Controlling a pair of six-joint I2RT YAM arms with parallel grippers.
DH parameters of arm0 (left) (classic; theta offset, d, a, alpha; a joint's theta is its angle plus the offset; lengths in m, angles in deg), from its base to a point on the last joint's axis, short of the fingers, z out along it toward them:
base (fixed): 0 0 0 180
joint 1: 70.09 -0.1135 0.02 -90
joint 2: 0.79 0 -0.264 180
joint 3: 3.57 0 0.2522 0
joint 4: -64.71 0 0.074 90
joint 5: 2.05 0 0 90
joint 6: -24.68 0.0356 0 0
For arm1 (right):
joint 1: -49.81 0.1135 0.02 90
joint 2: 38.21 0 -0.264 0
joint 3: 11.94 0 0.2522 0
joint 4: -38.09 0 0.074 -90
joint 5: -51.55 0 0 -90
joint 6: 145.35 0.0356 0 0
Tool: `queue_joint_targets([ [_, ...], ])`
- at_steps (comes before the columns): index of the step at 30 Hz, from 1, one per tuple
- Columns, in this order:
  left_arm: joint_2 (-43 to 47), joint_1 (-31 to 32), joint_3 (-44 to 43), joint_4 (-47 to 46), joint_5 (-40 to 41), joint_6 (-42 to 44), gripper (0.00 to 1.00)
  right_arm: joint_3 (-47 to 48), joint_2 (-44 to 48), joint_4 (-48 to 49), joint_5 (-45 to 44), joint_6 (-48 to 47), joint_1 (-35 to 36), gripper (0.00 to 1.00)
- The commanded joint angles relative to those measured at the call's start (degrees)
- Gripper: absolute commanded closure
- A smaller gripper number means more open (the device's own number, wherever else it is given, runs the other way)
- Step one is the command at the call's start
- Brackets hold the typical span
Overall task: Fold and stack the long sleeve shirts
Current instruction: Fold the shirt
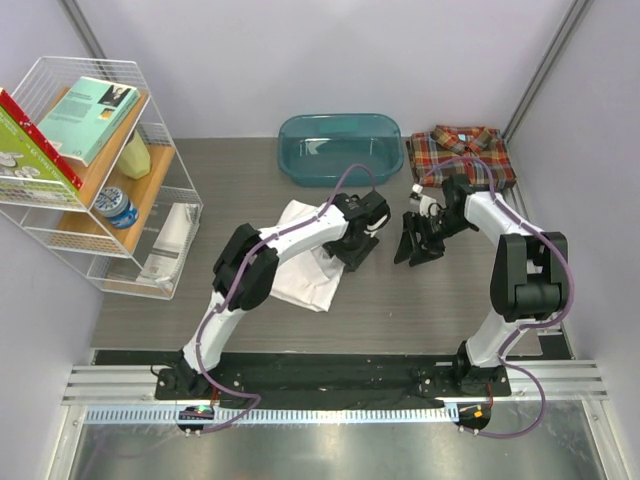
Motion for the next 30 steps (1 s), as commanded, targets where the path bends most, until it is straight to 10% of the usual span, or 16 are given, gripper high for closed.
queue_joint_targets([
  [1,6.8,-0.3,-4.3,1.7,-12.5,2.4,0.37,0.5,0.0,0.9,3.1,2.1,-1.3,0.35],
  [6,22.1,-7.0,4.9,1.1,-29.0,13.7,0.32,-1.4,-2.1,5.0,7.3,6.2,-1.3,0.35],
  [17,23.2,-19.6,24.4,3.8,-25.8,44.8,0.51,-3.4,-8.5,16.2,14.4,14.3,1.5,0.39],
  [24,17.3,-17.2,30.1,-0.8,-23.1,42.4,0.62,-4.7,-6.5,14.2,13.7,12.8,-0.1,0.39],
  [30,10.6,-2.0,26.5,-5.3,-30.0,25.8,0.62,-1.1,-7.7,6.9,11.5,7.8,-4.8,0.4],
])
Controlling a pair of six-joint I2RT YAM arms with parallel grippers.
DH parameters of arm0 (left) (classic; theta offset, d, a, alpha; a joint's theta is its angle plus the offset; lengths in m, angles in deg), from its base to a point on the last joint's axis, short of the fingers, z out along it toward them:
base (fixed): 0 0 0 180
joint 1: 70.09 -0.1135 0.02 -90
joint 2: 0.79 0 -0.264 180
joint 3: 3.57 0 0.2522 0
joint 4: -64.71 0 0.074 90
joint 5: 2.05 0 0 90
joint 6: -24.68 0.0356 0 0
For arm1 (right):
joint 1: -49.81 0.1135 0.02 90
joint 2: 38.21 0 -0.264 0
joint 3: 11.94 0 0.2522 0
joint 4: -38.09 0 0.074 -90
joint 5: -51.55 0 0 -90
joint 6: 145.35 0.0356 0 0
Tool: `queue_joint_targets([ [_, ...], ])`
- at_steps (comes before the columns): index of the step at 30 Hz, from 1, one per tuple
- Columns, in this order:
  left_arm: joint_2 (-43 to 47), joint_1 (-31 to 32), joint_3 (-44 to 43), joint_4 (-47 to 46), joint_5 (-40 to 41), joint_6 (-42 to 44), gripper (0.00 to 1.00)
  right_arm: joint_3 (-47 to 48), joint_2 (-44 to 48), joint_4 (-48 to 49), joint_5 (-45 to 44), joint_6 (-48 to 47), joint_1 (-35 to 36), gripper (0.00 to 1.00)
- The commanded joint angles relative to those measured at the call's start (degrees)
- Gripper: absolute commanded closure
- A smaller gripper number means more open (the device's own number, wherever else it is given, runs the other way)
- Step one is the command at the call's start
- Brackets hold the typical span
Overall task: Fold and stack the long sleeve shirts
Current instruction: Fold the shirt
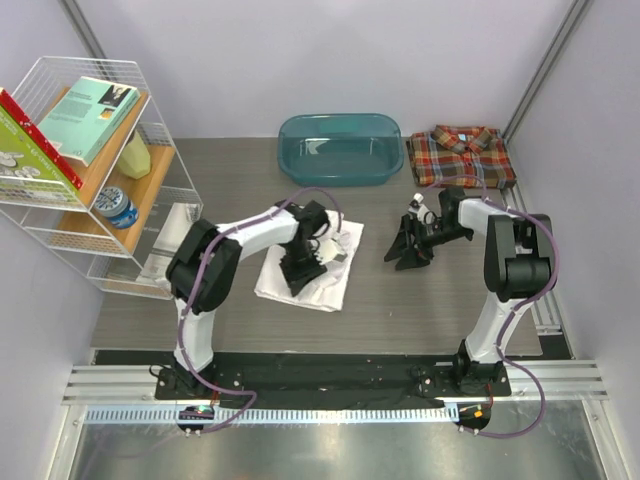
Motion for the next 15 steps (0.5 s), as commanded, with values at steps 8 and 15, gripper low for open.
queue_joint_targets([
  [8,-4.6,13.7,-17.3,-11.0,-24.2,-31.5,0.42,10.8,-0.6,-7.9,-6.9,-6.3,-3.5,0.4],
  [15,15.0,-4.1,-1.4,-21.8,-24.3,-35.6,0.34,15.3,-4.8,-7.1,-9.2,-6.2,3.3,0.39],
])
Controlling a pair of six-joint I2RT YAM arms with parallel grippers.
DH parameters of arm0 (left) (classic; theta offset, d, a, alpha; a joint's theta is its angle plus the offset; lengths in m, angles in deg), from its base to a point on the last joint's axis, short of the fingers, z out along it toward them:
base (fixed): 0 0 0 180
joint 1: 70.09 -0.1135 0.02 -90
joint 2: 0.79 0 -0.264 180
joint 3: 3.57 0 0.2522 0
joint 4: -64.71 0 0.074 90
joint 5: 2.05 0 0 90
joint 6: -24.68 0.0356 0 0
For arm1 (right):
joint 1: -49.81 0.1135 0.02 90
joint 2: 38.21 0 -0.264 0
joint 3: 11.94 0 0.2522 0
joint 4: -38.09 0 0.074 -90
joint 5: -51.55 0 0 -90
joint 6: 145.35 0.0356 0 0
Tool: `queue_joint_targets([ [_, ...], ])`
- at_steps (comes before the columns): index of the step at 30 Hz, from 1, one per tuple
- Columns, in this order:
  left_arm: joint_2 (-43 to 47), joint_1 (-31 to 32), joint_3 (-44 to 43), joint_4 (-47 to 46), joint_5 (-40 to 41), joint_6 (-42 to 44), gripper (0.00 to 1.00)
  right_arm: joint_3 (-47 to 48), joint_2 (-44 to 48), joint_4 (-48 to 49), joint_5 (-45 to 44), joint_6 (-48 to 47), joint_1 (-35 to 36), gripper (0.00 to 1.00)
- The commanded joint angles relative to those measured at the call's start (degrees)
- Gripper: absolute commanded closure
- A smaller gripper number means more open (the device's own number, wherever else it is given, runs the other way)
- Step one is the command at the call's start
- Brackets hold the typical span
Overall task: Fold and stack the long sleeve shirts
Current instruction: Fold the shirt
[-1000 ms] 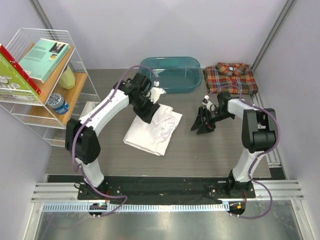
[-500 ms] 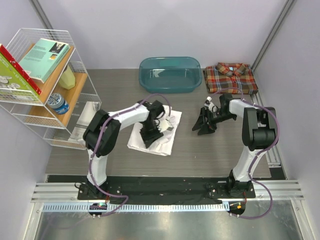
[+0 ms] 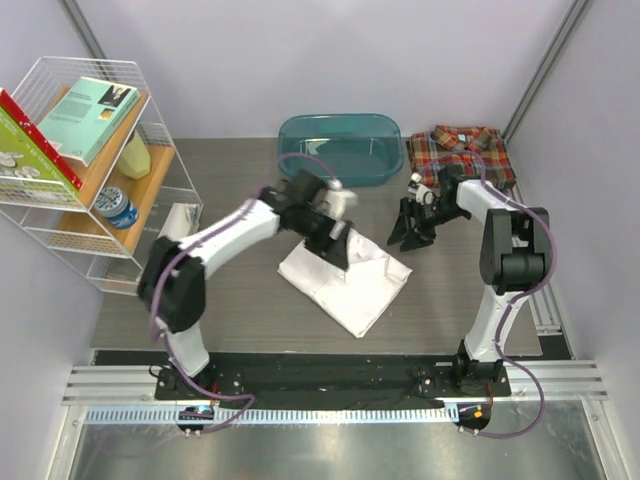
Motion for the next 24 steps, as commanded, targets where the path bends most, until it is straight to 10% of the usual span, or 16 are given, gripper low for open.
queue_joint_targets([
  [1,9.1,-12.2,4.3,-2.0,-1.2,-2.6,0.35,3.7,-2.7,-0.4,-2.7,-1.1,5.8,0.39],
  [10,16.1,-26.2,16.6,-1.1,0.6,0.8,0.4,13.3,-11.4,2.4,-9.5,-0.7,14.4,0.43],
  [16,19.9,-29.7,20.1,-1.0,-2.3,1.7,0.44,19.6,-17.2,1.2,-12.2,-8.1,21.6,0.86],
  [24,27.3,-32.0,27.1,-5.4,-4.5,-1.3,0.44,18.7,-16.0,-0.4,-18.3,-24.2,33.3,0.88],
])
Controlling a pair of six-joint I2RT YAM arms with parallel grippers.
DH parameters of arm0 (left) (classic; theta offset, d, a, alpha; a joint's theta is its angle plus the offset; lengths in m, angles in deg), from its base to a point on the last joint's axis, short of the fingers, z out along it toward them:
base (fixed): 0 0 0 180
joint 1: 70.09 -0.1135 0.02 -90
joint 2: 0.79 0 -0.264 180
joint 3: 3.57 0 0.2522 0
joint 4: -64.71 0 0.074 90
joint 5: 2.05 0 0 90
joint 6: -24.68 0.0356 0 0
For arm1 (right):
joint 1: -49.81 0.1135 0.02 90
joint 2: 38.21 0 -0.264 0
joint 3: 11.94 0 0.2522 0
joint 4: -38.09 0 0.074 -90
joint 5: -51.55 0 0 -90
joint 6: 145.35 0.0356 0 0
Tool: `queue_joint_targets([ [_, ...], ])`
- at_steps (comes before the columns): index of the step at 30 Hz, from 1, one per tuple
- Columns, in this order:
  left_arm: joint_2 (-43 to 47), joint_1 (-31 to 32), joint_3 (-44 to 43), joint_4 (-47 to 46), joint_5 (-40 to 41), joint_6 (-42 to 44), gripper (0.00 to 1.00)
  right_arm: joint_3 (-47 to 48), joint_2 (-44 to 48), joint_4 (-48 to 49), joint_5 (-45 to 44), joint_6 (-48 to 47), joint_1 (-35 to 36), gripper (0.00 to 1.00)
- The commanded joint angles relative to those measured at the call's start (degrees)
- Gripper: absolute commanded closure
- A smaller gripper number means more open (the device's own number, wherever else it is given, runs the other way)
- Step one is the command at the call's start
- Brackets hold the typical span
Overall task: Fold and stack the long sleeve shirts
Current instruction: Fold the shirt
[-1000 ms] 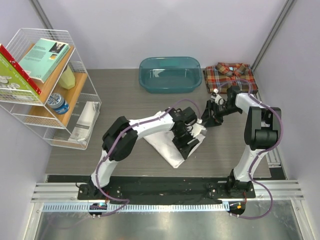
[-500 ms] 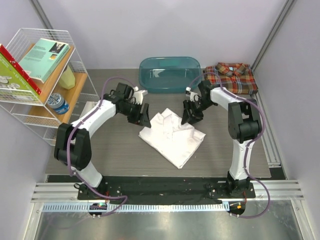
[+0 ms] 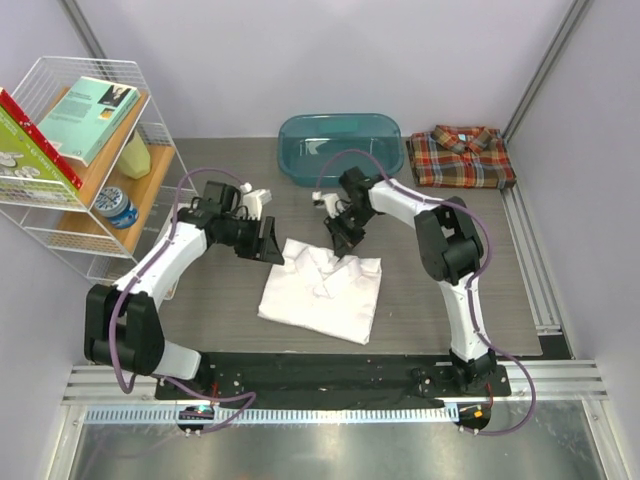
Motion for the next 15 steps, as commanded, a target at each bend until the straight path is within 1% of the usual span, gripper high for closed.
queue_joint_targets([
  [1,2.6,-2.3,4.0,-4.7,-2.7,-2.7,0.44,-2.4,2.4,-0.1,-7.6,-13.2,6.5,0.87],
  [5,1.2,-4.5,5.8,-6.6,-1.1,-5.1,0.44,0.9,5.6,0.0,-11.4,-13.9,5.2,0.73],
  [6,0.6,-4.6,5.8,-6.7,-1.1,-5.3,0.44,1.8,6.5,-0.2,-11.5,-13.3,4.6,0.65],
  [8,-1.3,-4.6,5.1,-6.8,-1.7,-4.9,0.44,5.1,9.2,-2.3,-9.8,-10.0,2.3,0.54],
  [9,-2.0,-4.7,4.4,-6.9,-1.6,-4.3,0.43,5.9,10.3,-3.3,-8.7,-8.7,1.3,0.45],
  [10,-3.2,-4.6,3.9,-6.9,-2.0,-3.3,0.4,5.9,12.3,-4.0,-7.7,-7.0,0.5,0.42],
  [11,-3.8,-4.5,3.3,-6.4,-2.6,-2.1,0.39,5.1,13.8,-5.1,-6.5,-5.5,-0.3,0.41],
  [12,-4.6,-4.3,1.7,-5.5,-2.9,0.7,0.39,3.7,15.0,-5.4,-3.4,-3.1,-2.2,0.4],
  [14,-6.4,-4.1,0.4,-3.8,-2.5,2.5,0.41,-2.0,18.6,-6.0,-2.1,-0.8,-3.7,0.41],
  [15,-6.9,-4.0,-0.5,-3.3,-2.5,3.8,0.44,-4.4,19.6,-6.2,-0.4,0.4,-4.9,0.42],
])
